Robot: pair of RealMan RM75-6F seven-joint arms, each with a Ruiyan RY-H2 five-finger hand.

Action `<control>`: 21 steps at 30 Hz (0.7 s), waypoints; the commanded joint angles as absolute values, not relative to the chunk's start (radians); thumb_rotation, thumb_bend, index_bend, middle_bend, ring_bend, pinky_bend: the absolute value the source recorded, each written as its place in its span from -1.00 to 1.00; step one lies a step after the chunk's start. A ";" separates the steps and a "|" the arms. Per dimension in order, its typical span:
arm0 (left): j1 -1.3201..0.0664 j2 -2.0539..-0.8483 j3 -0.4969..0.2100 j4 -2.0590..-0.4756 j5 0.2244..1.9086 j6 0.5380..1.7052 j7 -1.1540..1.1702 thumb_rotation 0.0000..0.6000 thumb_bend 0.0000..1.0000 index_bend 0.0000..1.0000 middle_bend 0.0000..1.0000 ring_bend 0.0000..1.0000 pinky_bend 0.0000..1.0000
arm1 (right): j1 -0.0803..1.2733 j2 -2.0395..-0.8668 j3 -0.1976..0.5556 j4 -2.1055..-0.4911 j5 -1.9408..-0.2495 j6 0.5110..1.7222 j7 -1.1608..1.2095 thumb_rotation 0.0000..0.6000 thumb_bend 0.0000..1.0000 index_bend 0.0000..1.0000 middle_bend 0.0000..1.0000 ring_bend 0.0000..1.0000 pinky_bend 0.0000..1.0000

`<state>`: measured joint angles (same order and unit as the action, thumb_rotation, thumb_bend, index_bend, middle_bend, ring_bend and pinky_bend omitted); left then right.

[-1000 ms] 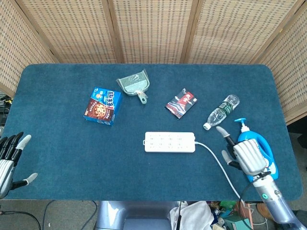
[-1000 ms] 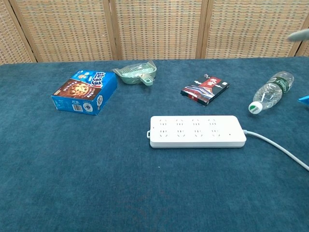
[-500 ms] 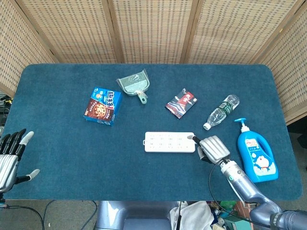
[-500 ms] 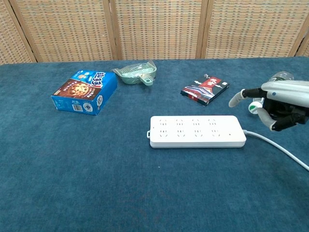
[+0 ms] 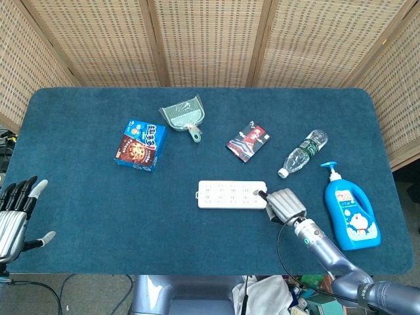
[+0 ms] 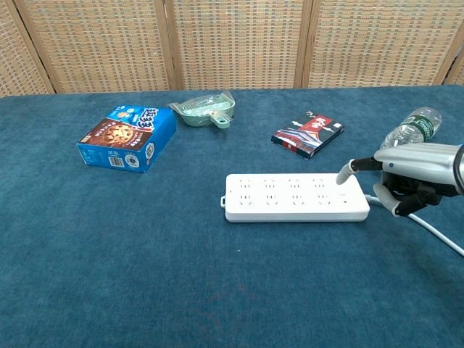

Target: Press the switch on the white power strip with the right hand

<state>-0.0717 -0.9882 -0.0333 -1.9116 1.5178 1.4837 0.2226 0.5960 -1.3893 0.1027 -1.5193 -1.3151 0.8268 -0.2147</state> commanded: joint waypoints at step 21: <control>-0.077 -0.996 -0.029 -1.910 1.512 1.481 0.236 1.00 -1.00 -1.00 -1.00 -1.00 -1.00 | 0.635 -1.412 0.074 -1.493 -1.197 0.802 -0.310 1.00 0.62 -0.58 0.87 0.95 1.00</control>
<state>-0.0775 -0.9960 -0.0295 -1.9098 1.5117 1.4808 0.2364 0.6328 -1.4103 0.0769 -1.4946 -1.1997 0.8033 -0.3063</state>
